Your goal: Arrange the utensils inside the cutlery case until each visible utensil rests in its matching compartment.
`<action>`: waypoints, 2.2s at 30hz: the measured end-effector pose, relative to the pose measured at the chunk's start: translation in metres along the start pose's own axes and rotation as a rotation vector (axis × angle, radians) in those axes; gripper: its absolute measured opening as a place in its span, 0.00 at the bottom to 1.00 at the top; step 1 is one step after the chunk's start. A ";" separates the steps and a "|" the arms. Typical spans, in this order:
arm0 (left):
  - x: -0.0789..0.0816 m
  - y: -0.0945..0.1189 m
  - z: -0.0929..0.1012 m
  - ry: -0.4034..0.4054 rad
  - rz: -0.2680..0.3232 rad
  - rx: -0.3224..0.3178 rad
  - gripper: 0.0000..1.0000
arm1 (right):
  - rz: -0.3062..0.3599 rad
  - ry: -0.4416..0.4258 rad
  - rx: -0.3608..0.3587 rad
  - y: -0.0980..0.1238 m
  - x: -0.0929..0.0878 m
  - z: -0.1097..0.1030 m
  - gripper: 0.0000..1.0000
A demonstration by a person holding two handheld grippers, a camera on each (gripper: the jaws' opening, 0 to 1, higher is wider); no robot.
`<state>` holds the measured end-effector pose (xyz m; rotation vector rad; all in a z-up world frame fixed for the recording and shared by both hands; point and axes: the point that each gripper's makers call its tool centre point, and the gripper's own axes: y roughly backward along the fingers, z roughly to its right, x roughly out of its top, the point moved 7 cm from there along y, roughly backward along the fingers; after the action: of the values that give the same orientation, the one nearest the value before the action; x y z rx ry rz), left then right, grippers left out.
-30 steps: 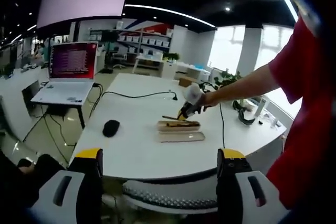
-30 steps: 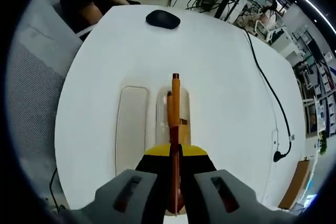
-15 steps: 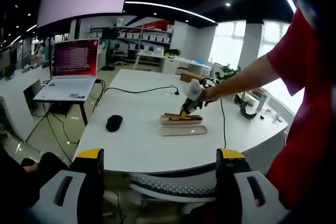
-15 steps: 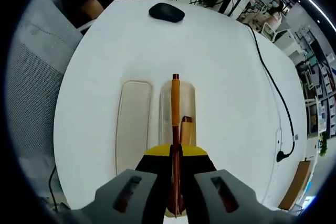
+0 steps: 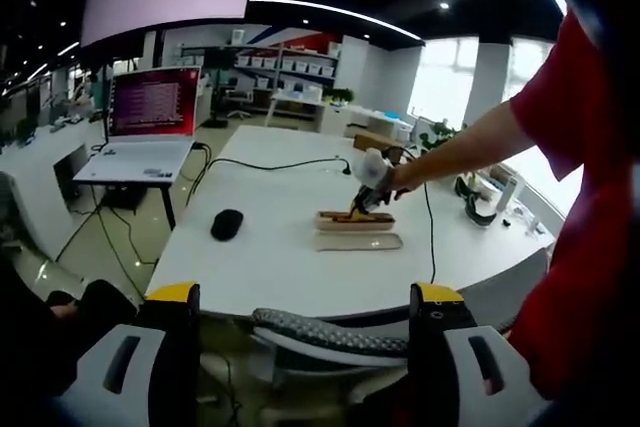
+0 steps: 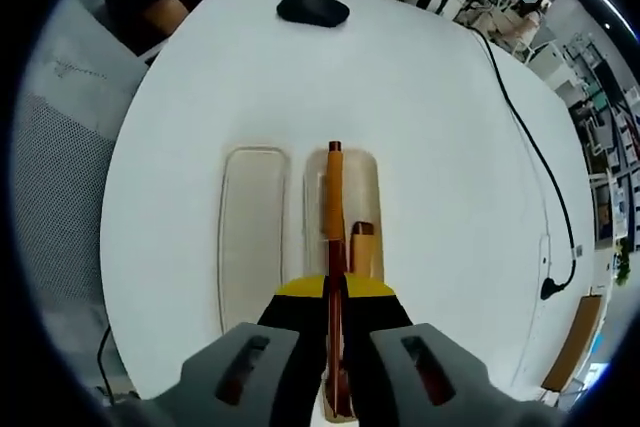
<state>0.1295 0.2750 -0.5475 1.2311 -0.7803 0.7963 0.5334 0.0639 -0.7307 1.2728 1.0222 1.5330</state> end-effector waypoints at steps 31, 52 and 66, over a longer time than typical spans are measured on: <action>0.008 -0.001 -0.019 0.002 0.029 -0.010 0.87 | 0.064 -0.239 0.017 0.006 -0.015 0.013 0.03; 0.038 -0.037 -0.024 -0.067 0.083 -0.200 0.90 | 0.289 -0.516 -0.160 0.079 -0.033 -0.028 0.25; 0.066 -0.067 -0.025 -0.097 0.135 -0.290 0.89 | 0.357 -0.590 -0.311 0.131 -0.028 -0.073 0.35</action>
<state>0.2227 0.2963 -0.5282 0.9698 -1.0285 0.7074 0.4487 -0.0040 -0.6236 1.5966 0.1781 1.3667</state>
